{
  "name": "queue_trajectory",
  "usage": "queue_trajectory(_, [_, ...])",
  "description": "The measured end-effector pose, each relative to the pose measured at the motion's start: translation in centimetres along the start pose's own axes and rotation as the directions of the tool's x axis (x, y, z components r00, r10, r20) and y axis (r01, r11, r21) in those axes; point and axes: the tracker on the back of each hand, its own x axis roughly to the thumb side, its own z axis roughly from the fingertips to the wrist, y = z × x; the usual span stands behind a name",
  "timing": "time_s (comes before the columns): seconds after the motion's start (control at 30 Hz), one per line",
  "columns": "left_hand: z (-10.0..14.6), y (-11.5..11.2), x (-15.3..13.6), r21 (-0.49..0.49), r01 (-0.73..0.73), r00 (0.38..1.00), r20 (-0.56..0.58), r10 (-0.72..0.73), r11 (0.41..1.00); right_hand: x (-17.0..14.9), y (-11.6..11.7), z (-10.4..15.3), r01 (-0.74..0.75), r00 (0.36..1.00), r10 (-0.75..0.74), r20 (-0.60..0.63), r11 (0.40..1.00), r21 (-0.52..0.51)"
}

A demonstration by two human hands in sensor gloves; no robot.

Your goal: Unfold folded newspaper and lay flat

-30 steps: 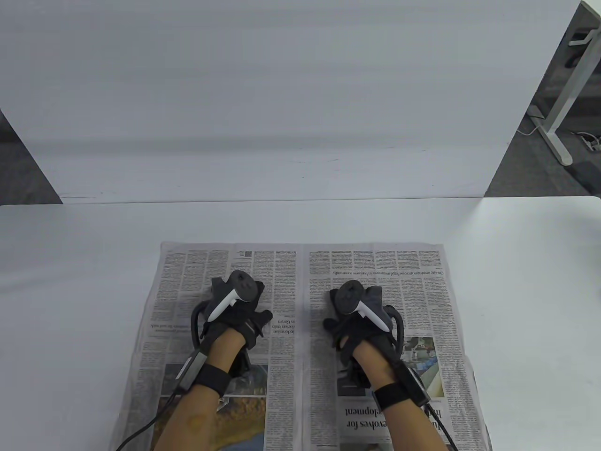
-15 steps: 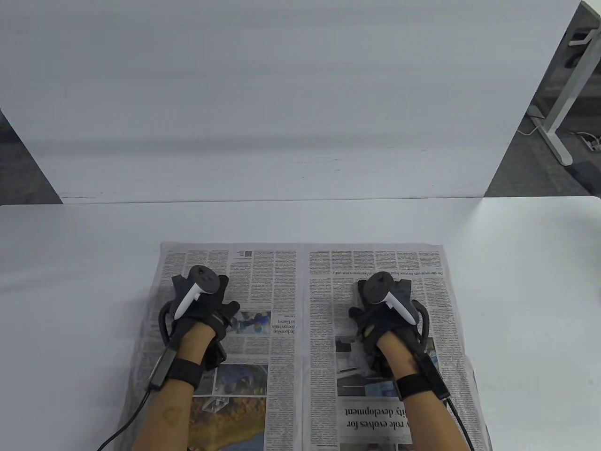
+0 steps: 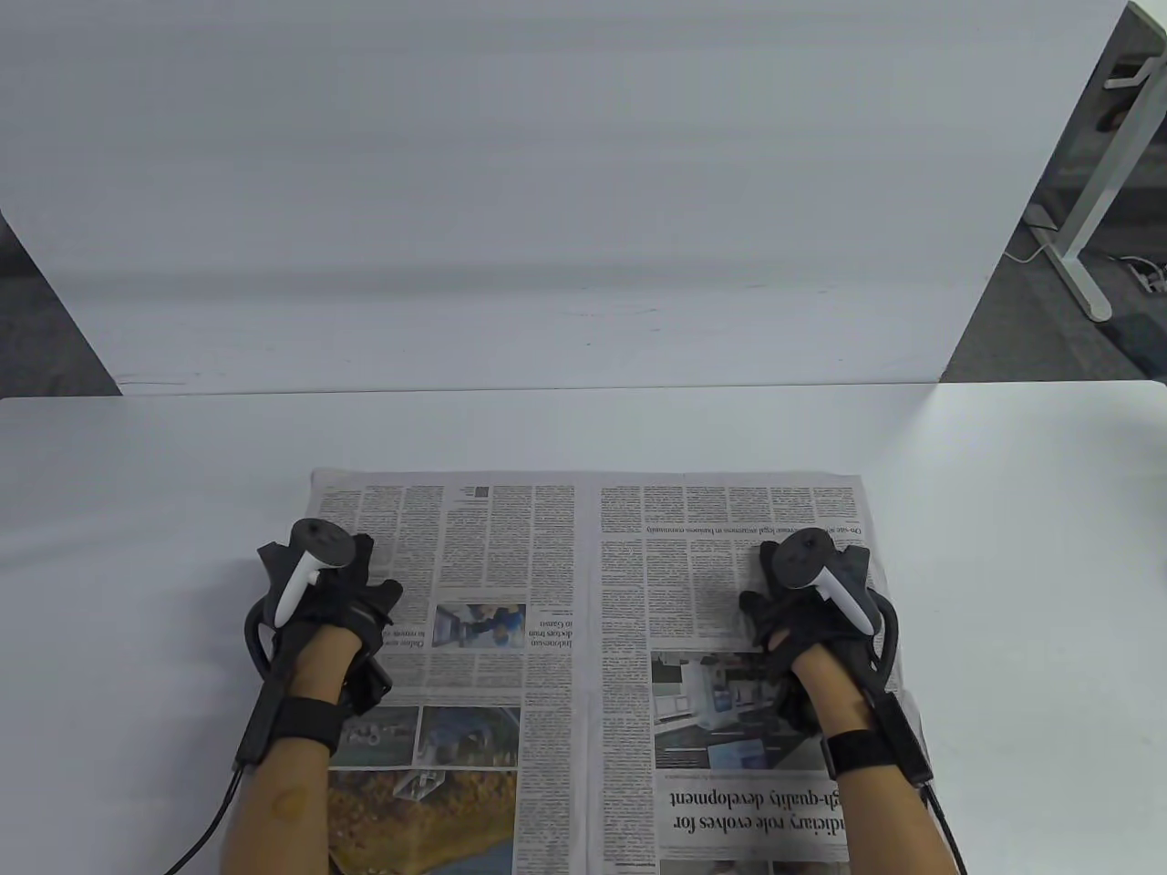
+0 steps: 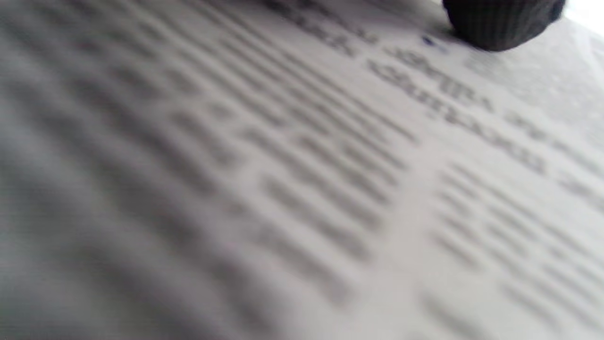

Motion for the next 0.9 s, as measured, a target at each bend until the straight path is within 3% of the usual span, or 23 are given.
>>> queue_trajectory(0.23, [-0.1,0.7,-2.2,0.014,-0.024,0.999,-0.036,0.025,1.000,-2.8,-0.8,0.2,0.018,0.999,-0.019,-0.045,1.000,-0.015])
queue_trajectory(0.47, [0.1,0.9,-2.0,0.043,-0.004,0.999,-0.044,0.006,0.999,-2.8,-1.0,0.2,0.020,0.999,-0.021,-0.050,0.999,-0.025])
queue_trajectory(0.67, [4.0,2.2,-0.4,0.092,0.100,0.992,0.072,-0.107,0.991,-2.0,-2.1,2.5,0.022,1.000,-0.022,0.018,0.999,-0.031])
queue_trajectory(0.73, [6.0,2.2,0.2,0.052,0.129,0.981,0.138,-0.135,0.990,-1.4,-2.2,4.2,0.009,0.999,-0.009,0.044,1.000,-0.002])
queue_trajectory(0.9, [8.6,0.2,1.2,-0.096,0.186,0.959,0.234,-0.159,0.978,-0.7,-1.9,7.7,0.016,0.998,-0.031,0.056,0.968,0.252])
